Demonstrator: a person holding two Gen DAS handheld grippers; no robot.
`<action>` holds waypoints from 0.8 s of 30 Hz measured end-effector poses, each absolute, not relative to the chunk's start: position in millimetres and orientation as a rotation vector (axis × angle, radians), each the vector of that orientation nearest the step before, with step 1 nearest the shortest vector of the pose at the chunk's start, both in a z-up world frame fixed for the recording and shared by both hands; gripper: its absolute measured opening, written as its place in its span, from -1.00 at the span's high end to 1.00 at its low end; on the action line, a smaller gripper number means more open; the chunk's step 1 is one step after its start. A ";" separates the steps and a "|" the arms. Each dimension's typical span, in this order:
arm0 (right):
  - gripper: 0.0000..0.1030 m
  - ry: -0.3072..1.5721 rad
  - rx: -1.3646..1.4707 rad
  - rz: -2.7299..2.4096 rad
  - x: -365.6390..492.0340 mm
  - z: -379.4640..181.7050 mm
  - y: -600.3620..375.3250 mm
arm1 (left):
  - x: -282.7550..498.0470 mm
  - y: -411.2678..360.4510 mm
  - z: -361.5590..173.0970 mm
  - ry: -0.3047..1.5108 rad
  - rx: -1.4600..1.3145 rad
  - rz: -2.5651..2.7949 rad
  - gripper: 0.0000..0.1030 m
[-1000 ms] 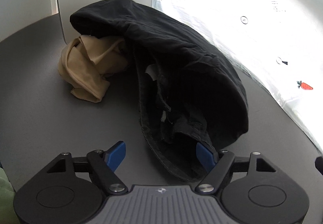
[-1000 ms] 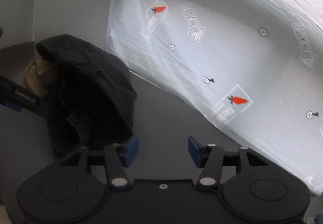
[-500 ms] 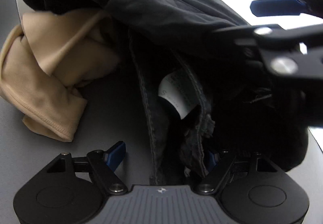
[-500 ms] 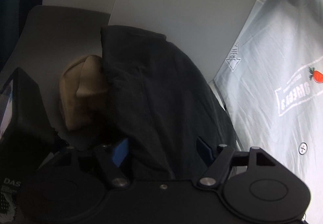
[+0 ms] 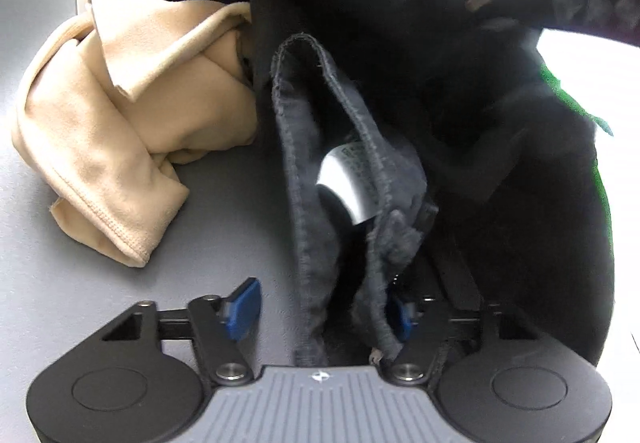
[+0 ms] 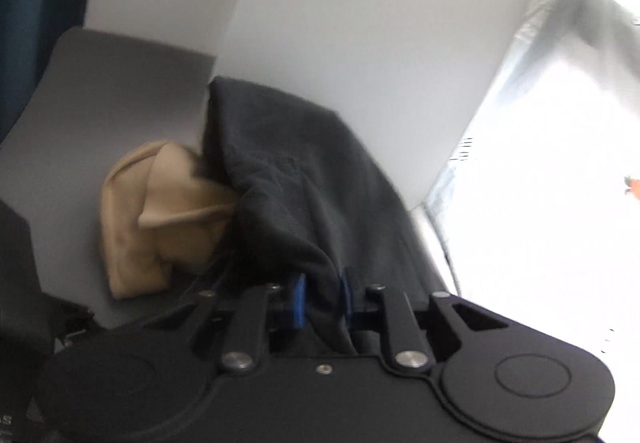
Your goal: Fold clothes
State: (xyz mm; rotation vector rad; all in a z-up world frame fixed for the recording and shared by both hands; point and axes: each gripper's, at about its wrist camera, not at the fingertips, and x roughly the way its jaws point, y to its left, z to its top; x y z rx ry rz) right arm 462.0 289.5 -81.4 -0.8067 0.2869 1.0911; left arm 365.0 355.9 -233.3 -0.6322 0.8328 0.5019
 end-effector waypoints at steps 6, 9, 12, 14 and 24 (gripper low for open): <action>0.97 0.194 -0.579 0.626 482.7 -38.3 193.1 | 375.4 330.7 -218.3 0.817 -0.601 0.476 0.67; 0.99 0.212 -0.495 0.360 483.7 -23.3 109.3 | 372.4 311.4 -197.3 0.793 -0.534 0.447 0.72; 1.00 0.282 -0.386 0.109 461.8 -11.4 12.6 | 358.3 294.1 -172.1 0.762 -0.499 0.398 0.73; 1.00 0.249 -0.482 -0.159 422.4 -8.7 -41.3 | 345.1 281.9 -157.5 0.755 -0.471 0.374 0.73; 0.69 0.687 -0.218 -0.269 306.9 -58.0 -194.5 | 306.5 269.7 -138.1 0.819 -0.430 0.385 0.73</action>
